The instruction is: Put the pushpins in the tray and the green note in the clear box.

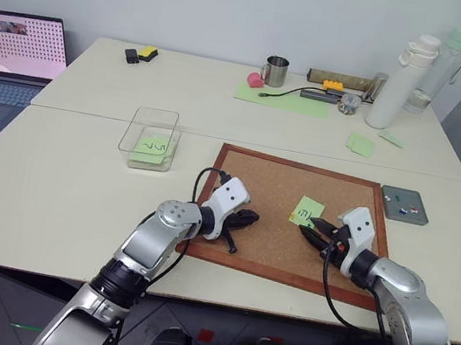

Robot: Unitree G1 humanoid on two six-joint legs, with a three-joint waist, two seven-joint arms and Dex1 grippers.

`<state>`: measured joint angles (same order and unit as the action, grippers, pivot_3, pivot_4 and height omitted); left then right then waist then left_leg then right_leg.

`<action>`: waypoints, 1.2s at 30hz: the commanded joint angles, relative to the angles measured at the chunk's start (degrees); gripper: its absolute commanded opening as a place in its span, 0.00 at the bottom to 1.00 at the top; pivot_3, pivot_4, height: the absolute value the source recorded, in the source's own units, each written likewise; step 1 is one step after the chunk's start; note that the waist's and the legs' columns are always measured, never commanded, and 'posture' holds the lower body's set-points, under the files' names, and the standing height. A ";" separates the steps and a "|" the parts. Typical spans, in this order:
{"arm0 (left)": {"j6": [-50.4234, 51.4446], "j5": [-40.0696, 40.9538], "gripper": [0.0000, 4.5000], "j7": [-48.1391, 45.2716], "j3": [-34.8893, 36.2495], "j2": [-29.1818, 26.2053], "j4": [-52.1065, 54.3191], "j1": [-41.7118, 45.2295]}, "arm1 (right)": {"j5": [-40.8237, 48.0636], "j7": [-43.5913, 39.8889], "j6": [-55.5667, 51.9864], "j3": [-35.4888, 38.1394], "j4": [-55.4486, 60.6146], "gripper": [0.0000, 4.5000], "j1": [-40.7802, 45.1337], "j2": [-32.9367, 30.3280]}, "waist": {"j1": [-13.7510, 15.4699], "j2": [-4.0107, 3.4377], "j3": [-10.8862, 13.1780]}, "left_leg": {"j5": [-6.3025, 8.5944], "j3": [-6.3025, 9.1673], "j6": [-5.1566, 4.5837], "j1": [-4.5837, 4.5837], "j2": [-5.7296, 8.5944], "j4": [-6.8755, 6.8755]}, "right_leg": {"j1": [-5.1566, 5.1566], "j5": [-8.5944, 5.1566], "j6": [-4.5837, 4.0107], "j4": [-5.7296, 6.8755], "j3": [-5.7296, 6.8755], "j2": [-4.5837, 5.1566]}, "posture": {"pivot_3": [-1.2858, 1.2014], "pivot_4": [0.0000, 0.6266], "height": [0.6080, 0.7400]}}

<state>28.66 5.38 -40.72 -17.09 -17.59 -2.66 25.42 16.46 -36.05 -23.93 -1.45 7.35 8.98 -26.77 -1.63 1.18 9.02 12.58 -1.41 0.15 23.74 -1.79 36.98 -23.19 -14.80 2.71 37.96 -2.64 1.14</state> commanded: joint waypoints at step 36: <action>0.26 -1.48 0.00 -0.33 -0.61 -1.76 -2.59 -0.58 | 10.03 10.92 -7.85 12.94 8.28 0.00 6.86 4.45 | -0.07 0.00 0.00 | 0.00 0.03 0.00 0.02 -0.01 -0.01 | -0.01 0.02 -0.03 0.01 0.02 0.00 | 0.52 0.24 1.00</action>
<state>28.04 5.29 -40.96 -17.22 -17.99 -2.85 25.45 26.30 -27.21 -32.56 8.27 15.76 13.38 -21.54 -1.70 1.18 9.02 12.58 -1.39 0.15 23.76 -1.80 36.97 -23.20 -14.78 2.68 37.96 -2.64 1.14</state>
